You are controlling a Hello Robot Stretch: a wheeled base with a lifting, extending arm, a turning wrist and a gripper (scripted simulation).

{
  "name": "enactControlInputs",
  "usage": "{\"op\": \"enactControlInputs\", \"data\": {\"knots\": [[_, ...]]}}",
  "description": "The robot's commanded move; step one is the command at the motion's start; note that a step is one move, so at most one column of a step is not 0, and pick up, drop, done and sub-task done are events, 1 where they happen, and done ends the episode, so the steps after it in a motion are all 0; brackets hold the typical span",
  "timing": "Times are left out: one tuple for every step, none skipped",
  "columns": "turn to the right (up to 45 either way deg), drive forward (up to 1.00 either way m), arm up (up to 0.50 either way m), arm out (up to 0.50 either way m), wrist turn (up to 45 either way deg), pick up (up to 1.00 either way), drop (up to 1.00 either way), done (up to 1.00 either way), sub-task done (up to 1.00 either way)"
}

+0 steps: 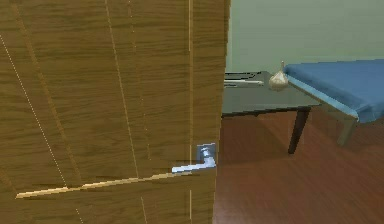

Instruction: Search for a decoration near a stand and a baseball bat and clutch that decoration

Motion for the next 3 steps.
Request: {"op": "enactControlInputs", "data": {"knots": [[0.0, 0.00, 0.50, 0.00, 0.0, 0.00, 0.00, 0.00, 0.00], [0.0, 0.00, 0.04, 0.00, 0.0, 0.00, 0.00, 0.00, 0.00], [0.0, 0.00, 0.00, 0.44, 0.0, 0.00, 0.00, 0.00, 0.00]]}}
